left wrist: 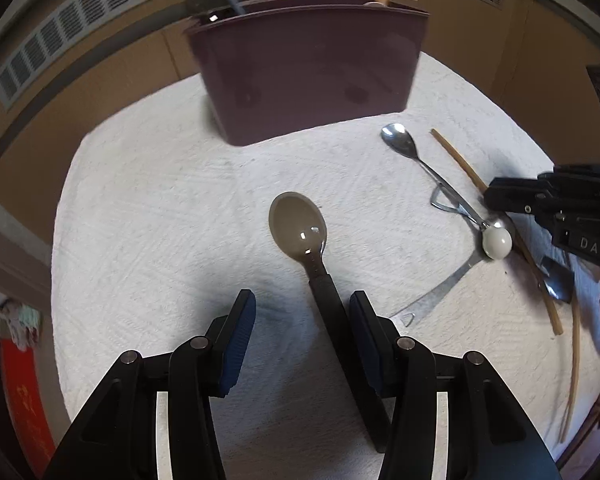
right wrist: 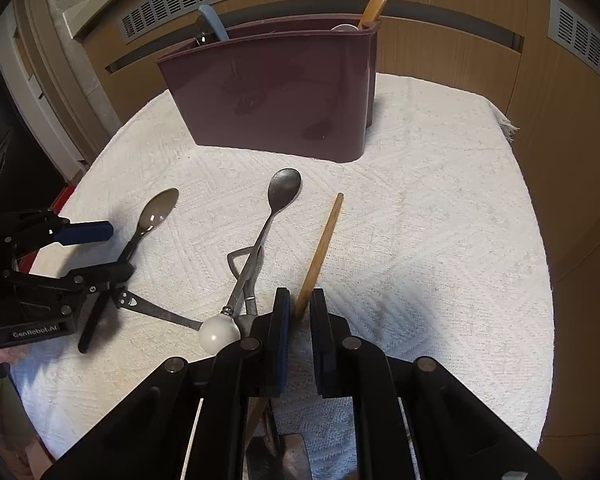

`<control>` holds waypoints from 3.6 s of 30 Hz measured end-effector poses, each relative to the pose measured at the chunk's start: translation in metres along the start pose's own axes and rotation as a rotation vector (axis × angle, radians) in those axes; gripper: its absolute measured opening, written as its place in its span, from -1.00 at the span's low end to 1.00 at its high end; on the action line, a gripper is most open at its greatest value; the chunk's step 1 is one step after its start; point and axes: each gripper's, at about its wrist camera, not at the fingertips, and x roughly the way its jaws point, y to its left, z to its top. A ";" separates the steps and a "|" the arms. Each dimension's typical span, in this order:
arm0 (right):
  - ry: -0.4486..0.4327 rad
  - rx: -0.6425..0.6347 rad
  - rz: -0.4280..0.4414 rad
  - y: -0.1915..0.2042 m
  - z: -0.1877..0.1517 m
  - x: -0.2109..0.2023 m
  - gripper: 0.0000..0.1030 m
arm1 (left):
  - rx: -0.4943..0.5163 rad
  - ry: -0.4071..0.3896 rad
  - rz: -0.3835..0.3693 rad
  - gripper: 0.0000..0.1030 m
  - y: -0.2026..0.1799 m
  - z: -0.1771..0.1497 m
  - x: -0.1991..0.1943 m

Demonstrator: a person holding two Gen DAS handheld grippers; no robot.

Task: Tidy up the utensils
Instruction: 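Grasp the dark spoon handle with the left tool while the right grasps the chopstick, then lift the dark spoon with the left tool while the right lifts the chopstick, then insert the dark spoon with the left tool while the right inserts the chopstick into the holder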

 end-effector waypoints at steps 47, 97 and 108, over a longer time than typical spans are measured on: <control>0.015 -0.099 -0.115 0.031 0.031 0.029 -0.89 | -0.250 -0.399 -0.042 -0.34 0.008 -0.014 -0.088; -0.615 -0.100 -0.020 0.031 0.112 -0.211 -0.92 | -0.118 -0.770 0.034 -0.36 0.011 0.104 -0.221; -0.589 -0.073 -0.098 0.017 0.185 -0.153 -0.92 | -0.142 -0.678 0.024 -0.36 0.038 0.179 -0.151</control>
